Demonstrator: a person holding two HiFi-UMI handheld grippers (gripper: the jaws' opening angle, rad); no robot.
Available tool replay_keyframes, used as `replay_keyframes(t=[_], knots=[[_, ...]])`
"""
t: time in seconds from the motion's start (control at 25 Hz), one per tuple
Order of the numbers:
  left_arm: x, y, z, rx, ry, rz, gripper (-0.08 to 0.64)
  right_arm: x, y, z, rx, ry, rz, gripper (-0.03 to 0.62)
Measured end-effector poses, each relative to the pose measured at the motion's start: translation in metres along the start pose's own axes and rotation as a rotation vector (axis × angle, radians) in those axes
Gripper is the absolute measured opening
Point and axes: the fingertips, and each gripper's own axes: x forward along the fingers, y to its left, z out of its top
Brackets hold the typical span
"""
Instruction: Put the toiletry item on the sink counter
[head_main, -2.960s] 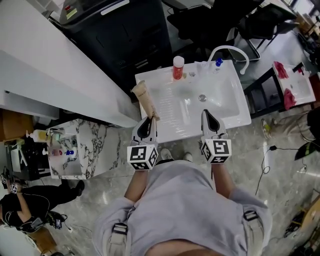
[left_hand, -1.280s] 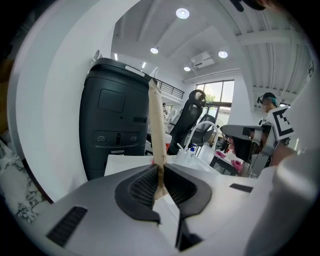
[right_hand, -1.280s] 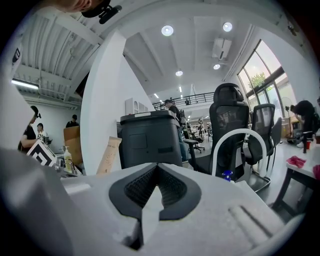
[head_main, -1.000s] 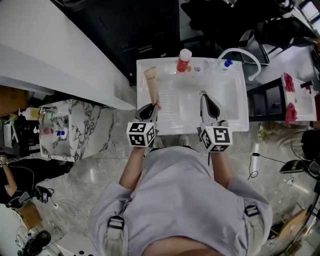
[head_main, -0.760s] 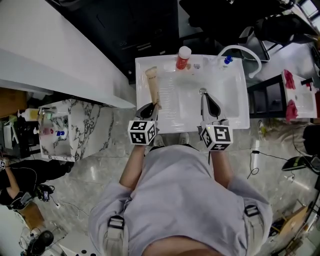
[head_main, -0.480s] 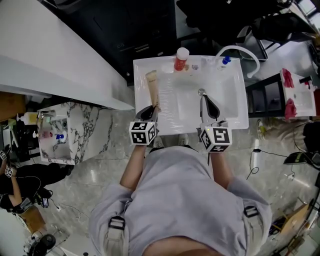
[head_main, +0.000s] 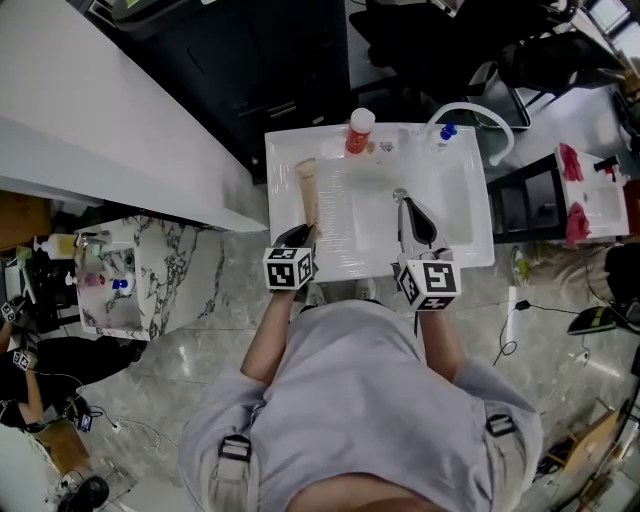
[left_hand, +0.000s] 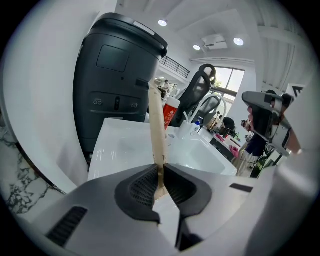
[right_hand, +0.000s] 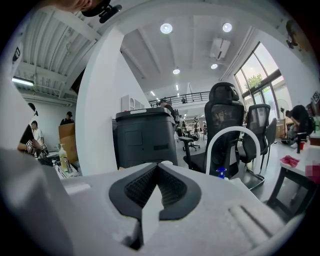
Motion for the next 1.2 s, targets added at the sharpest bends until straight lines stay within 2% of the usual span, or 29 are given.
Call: replay_keyframes(t=[0.88, 1.2], knots=[[0.023, 0.012, -0.038, -0.066, 0.117, -0.001, 0.035, 0.001, -0.004, 0.0, 0.002, 0.005, -0.009, 0.005], [0.029, 0.014, -0.049, -0.061, 0.171, -0.009, 0.035, -0.002, -0.005, -0.001, 0.005, 0.003, -0.016, 0.005]])
